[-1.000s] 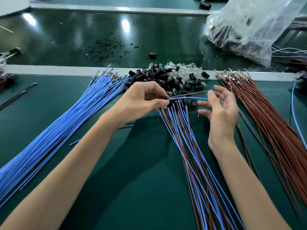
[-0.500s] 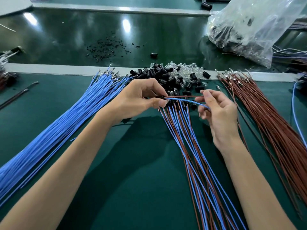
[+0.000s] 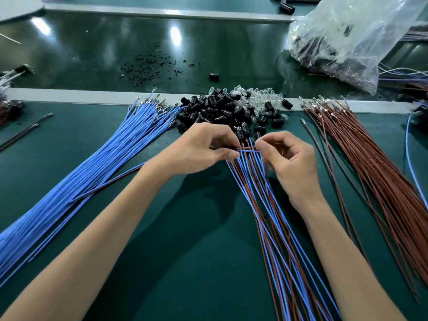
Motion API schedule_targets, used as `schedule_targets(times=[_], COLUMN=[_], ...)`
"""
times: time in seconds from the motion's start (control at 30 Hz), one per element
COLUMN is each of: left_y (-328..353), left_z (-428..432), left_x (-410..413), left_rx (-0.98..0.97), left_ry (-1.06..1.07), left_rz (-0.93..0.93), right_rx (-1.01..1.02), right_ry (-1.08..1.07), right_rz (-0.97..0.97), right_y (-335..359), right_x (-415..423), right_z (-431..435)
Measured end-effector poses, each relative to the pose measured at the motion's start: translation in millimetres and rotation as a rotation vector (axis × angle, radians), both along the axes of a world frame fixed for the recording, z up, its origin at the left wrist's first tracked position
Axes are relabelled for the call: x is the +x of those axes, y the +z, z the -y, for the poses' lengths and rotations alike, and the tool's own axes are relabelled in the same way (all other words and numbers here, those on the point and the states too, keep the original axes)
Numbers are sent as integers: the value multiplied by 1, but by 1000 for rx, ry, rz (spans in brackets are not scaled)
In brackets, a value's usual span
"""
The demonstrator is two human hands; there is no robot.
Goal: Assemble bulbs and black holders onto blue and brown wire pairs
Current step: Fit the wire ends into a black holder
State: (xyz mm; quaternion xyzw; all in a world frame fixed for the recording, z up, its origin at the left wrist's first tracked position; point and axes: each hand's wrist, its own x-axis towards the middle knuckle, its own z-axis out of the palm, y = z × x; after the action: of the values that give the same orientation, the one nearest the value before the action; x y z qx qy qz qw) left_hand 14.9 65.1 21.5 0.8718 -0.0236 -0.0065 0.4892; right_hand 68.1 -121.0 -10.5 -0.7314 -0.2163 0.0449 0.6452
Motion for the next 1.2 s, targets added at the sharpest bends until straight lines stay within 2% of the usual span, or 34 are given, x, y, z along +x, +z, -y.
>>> schedule_targets(times=[0.17,0.43,0.53,0.67,0.8,0.93,0.97,1.1,1.2], left_y=[-2,-11,-11,-8,-13,-22,-24,-24,-25], left_z=[-7,10,14,19,13,15,15,16,16], left_x=[1,1,0,1,2,3,3,0,0], left_rx=[-49,-62,-3,-21,-103,-184,-204,-289,-303], left_ry=[28,-28,-11,32,61,116,124,140,149], left_rz=[-21,-62,-23,59,27,5,18,75,100], right_rx=[44,24,40,0,-243,-879,-972,-1065,-1052], right_ry=[-80,-28,-6,-7,-156,-131,-129,-203,-191], right_rz=[-7,33,20,56,215,296,284,288,280], right_y=[-1,-2,1,10,24,28,28,31,30], right_x=[5,-6,-8,-6,30,71,75,77,79], right_z=[2,-8,-8,-11,-31,-53,-57,-70,-67])
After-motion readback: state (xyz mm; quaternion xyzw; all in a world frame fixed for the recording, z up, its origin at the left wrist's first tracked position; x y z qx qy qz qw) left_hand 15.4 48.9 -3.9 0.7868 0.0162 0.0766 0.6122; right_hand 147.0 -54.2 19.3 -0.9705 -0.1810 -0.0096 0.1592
